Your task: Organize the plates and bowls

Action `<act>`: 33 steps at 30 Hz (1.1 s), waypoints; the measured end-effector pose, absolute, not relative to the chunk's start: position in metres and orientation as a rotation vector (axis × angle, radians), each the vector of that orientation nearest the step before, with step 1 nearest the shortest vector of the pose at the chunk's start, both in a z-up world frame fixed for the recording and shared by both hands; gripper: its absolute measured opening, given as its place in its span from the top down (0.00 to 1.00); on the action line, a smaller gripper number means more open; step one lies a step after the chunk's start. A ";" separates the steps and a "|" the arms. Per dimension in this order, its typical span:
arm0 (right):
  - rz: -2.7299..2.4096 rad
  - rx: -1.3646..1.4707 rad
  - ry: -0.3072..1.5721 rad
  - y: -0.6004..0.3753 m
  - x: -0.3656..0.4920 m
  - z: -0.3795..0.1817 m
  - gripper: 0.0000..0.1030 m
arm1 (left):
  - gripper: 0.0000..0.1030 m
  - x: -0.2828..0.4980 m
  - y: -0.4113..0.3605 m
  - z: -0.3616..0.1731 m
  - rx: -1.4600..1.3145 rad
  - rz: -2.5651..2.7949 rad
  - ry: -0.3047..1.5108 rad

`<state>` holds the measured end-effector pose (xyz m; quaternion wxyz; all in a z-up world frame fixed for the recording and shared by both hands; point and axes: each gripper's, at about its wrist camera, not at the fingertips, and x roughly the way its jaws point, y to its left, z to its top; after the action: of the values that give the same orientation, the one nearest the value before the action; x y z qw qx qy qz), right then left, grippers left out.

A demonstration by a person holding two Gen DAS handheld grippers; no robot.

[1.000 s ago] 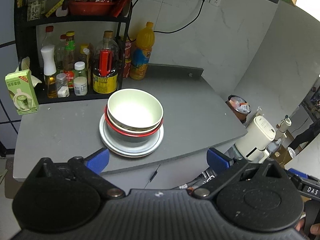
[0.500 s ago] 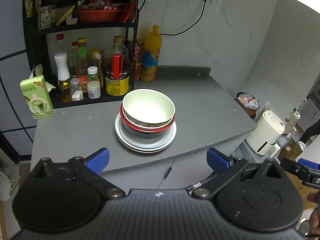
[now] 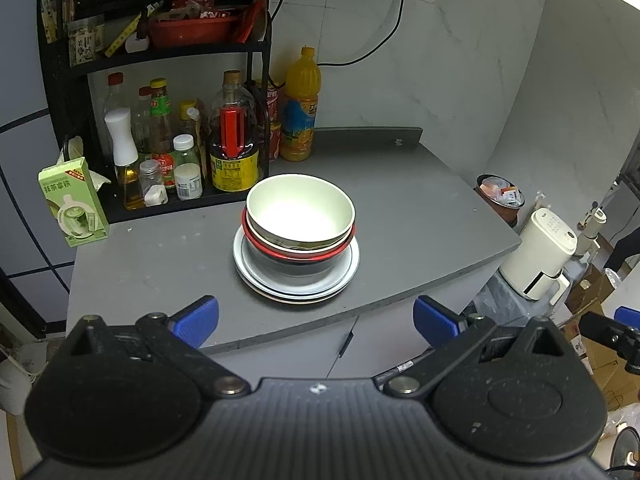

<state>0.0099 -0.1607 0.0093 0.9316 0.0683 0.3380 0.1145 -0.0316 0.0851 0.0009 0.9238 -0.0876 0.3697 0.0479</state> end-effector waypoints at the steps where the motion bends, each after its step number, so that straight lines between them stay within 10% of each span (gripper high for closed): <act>1: 0.227 0.132 0.692 -0.161 0.010 0.009 0.00 | 0.00 -0.031 0.086 0.000 -0.182 0.099 0.761; 33: 0.234 0.121 0.693 -0.163 0.015 0.015 0.00 | 0.00 -0.034 0.091 -0.001 -0.170 0.119 0.789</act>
<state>0.0151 -0.1633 0.0152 0.9322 0.0590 0.3385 0.1142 -0.0336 0.0906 -0.0011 0.9180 -0.0825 0.3837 0.0577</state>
